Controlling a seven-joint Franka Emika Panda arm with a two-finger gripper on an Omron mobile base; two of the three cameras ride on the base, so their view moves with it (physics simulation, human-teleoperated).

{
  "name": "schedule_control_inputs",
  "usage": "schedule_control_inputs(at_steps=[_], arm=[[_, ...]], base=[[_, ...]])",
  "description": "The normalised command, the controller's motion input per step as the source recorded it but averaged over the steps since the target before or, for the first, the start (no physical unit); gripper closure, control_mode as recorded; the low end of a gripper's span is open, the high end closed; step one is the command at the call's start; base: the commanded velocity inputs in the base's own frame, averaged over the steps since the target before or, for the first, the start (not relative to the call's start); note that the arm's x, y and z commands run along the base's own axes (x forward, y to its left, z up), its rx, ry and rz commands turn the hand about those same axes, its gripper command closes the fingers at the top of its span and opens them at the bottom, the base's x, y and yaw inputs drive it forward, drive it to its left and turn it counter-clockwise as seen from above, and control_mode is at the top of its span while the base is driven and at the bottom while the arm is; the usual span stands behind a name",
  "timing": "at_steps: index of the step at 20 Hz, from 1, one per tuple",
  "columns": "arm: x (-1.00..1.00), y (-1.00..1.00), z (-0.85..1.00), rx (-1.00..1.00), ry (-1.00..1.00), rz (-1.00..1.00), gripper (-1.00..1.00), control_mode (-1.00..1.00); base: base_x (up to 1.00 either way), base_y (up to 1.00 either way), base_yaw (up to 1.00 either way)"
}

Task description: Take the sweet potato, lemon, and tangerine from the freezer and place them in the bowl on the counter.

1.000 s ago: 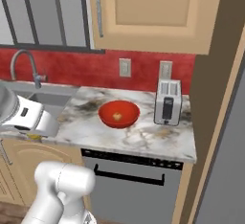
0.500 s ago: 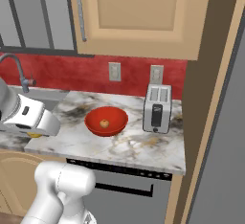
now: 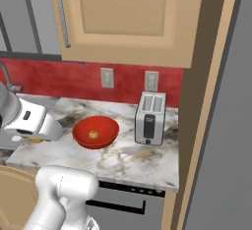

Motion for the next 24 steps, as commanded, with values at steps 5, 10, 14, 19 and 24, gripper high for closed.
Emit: schedule_control_inputs(at_steps=[5, 10, 14, 19, 24], arm=[[0.00, 0.00, 0.00, 0.00, 0.00, 0.00, 1.00, 1.00], [0.46, 0.00, -0.16, 0.00, 0.08, 0.00, 1.00, -1.00], [0.99, 0.00, -0.48, 0.00, 0.20, 0.00, 1.00, -1.00], [0.97, 0.05, -0.86, 0.00, 0.26, 0.00, 1.00, -1.00], [0.96, 0.00, -1.00, 0.00, 0.24, 0.00, 1.00, -1.00]], base=[[0.59, 0.07, 0.00], [0.25, 0.00, 0.00], [0.00, 0.00, 0.00], [0.00, 0.00, 0.00], [0.00, 0.00, 0.00]])
